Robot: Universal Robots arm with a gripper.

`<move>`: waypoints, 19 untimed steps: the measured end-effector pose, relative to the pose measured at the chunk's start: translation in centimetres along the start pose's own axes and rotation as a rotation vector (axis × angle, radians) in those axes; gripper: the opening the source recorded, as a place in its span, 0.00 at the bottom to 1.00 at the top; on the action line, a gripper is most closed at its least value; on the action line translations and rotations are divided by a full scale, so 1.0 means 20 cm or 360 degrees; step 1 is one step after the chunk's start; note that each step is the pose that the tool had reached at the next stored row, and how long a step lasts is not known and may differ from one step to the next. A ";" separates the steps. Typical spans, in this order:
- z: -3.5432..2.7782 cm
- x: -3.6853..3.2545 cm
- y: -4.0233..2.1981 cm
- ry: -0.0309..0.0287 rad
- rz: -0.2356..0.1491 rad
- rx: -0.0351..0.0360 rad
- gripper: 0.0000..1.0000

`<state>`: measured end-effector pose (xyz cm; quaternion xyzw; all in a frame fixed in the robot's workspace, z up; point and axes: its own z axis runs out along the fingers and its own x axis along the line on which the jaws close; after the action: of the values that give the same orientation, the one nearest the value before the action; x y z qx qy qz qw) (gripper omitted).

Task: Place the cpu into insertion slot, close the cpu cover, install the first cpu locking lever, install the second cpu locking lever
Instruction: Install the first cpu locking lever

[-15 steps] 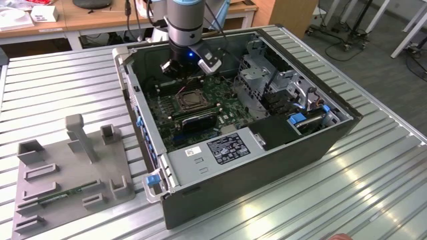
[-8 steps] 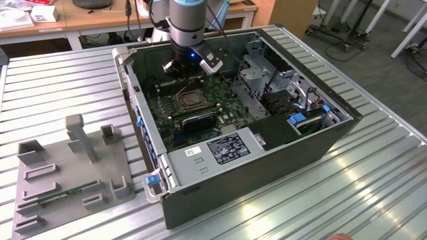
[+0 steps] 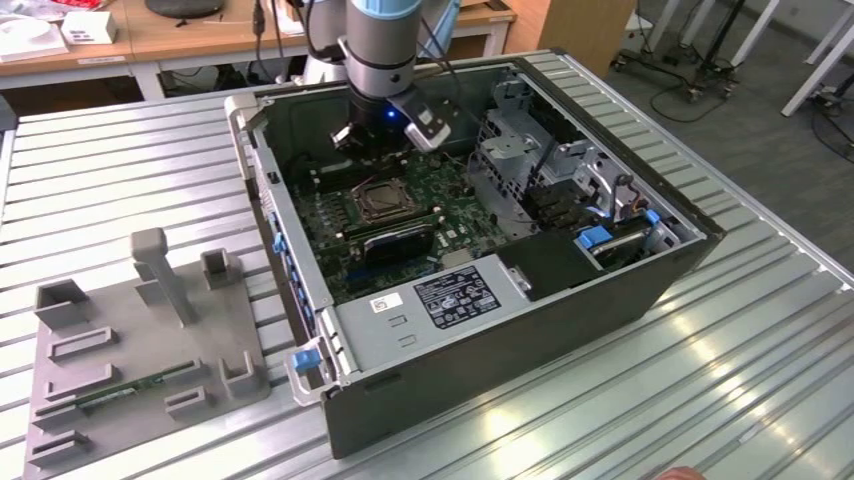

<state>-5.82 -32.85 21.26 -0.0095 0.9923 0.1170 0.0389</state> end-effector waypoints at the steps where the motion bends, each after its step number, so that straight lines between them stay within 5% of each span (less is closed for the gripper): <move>1: 0.004 -0.002 -0.001 0.00000 0.0000 0.0000 0.11; 19: 0.042 -0.008 -0.011 0.00001 0.0000 0.0001 0.11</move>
<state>-5.59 -32.87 20.42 -0.0095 0.9924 0.1168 0.0389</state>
